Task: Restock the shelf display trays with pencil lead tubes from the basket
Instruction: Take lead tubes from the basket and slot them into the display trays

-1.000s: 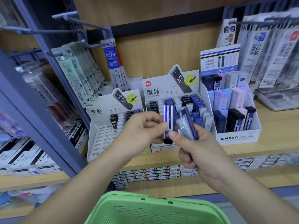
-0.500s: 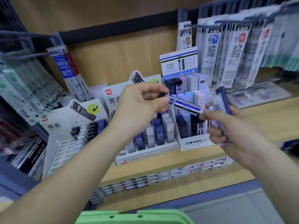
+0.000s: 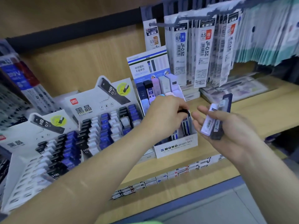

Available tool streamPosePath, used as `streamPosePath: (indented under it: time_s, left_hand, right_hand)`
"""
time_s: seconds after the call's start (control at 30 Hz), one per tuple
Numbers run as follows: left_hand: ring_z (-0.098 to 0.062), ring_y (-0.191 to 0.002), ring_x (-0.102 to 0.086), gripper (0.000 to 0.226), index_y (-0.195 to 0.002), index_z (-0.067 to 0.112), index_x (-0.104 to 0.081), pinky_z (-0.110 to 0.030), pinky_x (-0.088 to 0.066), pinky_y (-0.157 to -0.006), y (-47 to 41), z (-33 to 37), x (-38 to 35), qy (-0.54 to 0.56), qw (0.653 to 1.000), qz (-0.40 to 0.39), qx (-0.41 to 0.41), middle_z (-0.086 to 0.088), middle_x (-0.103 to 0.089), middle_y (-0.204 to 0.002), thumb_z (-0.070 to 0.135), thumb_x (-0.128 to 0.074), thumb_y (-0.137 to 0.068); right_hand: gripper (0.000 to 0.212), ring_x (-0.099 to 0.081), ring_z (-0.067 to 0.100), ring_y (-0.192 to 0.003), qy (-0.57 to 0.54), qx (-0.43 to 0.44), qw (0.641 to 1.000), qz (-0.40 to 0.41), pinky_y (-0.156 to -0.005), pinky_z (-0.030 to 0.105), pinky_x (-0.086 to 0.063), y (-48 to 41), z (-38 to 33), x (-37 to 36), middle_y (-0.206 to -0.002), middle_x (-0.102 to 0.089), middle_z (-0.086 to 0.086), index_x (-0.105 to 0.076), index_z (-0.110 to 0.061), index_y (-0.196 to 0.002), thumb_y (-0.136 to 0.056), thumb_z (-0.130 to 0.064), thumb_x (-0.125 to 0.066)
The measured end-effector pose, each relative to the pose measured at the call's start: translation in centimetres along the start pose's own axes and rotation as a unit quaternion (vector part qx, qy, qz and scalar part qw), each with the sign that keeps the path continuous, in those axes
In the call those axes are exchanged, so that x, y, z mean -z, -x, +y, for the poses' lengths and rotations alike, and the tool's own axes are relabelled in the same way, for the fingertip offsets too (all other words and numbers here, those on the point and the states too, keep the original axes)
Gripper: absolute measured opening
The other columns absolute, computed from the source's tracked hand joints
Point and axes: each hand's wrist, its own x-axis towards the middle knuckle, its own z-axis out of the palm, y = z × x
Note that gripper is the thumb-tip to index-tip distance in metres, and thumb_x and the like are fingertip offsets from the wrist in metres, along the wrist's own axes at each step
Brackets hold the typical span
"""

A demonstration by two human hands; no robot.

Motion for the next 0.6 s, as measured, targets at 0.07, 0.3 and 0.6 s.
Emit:
streamPosePath:
  time_s: [0.07,0.3,0.6]
  left_hand:
    - [-0.015,-0.091,-0.062,0.016,-0.099,0.021,-0.075,-0.026,-0.047,-0.083,-0.3,0.3,-0.1,-0.005,1.000,0.015,0.003,0.003,-0.072,-0.095,0.019,-0.067,-0.085]
    - [-0.020,-0.095,-0.057,0.012,-0.096,0.020,-0.068,-0.033,-0.047,-0.081,-0.5,0.4,-1.4,-0.068,0.998,0.014,0.000,0.001,-0.068,-0.093,0.021,-0.066,-0.084]
    - [-0.024,-0.093,-0.057,0.021,-0.093,0.017,-0.073,-0.037,-0.046,-0.080,0.2,0.8,-1.5,-0.052,0.998,0.044,0.002,-0.004,-0.067,-0.092,0.020,-0.051,-0.094]
  right_hand:
    - [0.027,-0.075,0.022,-0.076,-0.007,0.012,1.000,0.013,-0.057,0.031,-0.059,0.0,0.0,-0.1,-0.107,-0.068,0.016,-0.056,0.000,-0.123,-0.097,0.000,-0.051]
    - [0.021,-0.075,0.023,-0.076,-0.008,0.013,1.000,0.015,-0.059,0.033,-0.060,0.2,-0.2,0.0,-0.111,-0.063,0.022,-0.058,-0.002,-0.117,-0.096,0.001,-0.054]
    - [0.006,-0.070,0.016,-0.058,0.053,0.017,0.998,-0.014,-0.050,0.024,-0.055,1.5,-0.3,-1.0,-0.065,-0.070,0.005,-0.065,-0.007,-0.096,-0.091,-0.010,-0.064]
